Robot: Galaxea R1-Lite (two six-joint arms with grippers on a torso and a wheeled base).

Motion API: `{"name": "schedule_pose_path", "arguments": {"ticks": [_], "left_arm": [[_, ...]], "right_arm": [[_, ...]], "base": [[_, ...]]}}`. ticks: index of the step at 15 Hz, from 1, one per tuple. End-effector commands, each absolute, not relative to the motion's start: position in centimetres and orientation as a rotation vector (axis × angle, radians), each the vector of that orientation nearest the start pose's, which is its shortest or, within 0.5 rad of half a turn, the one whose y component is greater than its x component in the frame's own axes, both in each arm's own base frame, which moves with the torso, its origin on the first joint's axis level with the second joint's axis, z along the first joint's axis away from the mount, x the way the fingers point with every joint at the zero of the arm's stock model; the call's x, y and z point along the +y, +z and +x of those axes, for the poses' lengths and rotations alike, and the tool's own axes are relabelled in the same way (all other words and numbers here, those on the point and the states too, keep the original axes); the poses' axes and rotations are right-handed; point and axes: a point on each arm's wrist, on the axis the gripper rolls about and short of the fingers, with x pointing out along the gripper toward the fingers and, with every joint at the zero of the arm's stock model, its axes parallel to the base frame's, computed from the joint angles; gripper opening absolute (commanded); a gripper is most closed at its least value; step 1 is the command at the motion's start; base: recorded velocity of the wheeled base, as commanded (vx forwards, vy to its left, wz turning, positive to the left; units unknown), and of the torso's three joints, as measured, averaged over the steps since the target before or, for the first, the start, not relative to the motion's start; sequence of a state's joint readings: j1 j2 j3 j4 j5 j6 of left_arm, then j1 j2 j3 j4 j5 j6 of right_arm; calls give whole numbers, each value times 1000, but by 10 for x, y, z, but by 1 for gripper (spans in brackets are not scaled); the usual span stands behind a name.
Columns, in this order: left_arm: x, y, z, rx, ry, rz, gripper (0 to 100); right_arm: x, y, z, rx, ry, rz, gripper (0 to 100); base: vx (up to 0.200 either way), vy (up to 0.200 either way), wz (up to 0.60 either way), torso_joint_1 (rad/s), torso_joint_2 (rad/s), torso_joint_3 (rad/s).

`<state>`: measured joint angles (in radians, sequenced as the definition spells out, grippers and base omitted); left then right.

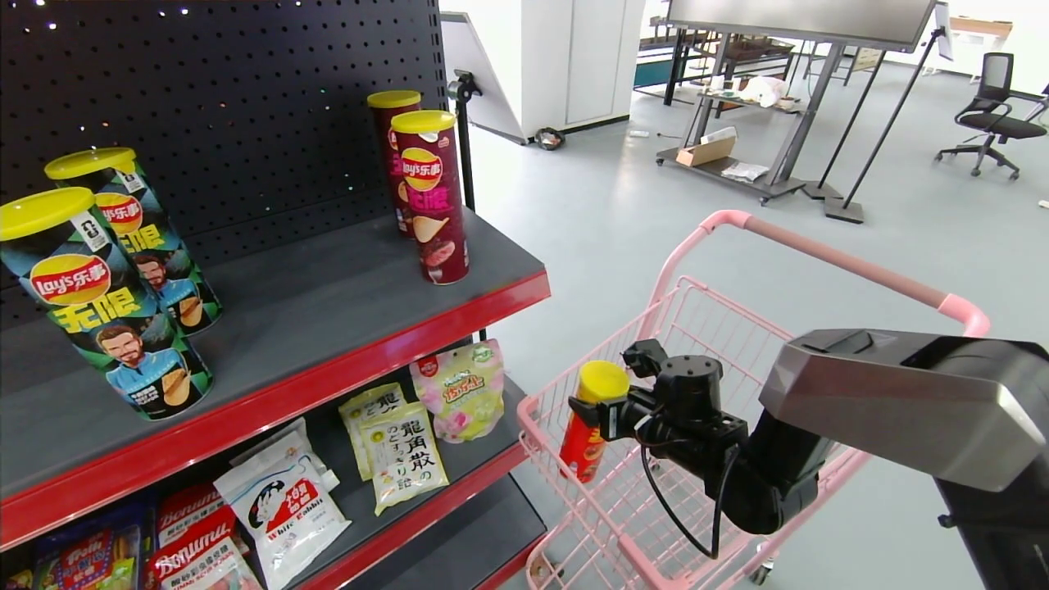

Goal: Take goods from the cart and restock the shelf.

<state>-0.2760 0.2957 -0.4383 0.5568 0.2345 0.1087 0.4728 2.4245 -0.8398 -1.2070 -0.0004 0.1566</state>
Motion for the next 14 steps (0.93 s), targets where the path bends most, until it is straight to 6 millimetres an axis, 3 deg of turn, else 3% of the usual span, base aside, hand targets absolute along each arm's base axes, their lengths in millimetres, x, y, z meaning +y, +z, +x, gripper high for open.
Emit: {"name": "schedule_pose_path", "arguments": {"ticks": [1, 3, 4, 10, 11, 14], "left_arm": [[14, 146, -29, 400, -63, 212, 100], [14, 146, -29, 401, -63, 213, 100], [14, 146, -29, 403, -63, 213, 100], [14, 147, -29, 397, -55, 215, 100], [14, 147, -29, 398, -55, 215, 100], [14, 145, -28, 403, -60, 215, 100]], "right_arm": [[182, -18, 353, 403, 440, 63, 100], [185, -18, 355, 392, 434, 65, 100], [187, -19, 357, 389, 423, 66, 0], [193, -20, 355, 376, 378, 55, 0], [193, -6, 354, 353, 368, 53, 0], [177, 66, 327, 325, 358, -3, 0]], "base": [[0, 0, 0, 0, 0, 0], [0, 0, 0, 0, 0, 0], [0, 0, 0, 0, 0, 0], [0, 0, 0, 0, 0, 0], [0, 0, 0, 0, 0, 0], [0, 0, 0, 0, 0, 0]]}}
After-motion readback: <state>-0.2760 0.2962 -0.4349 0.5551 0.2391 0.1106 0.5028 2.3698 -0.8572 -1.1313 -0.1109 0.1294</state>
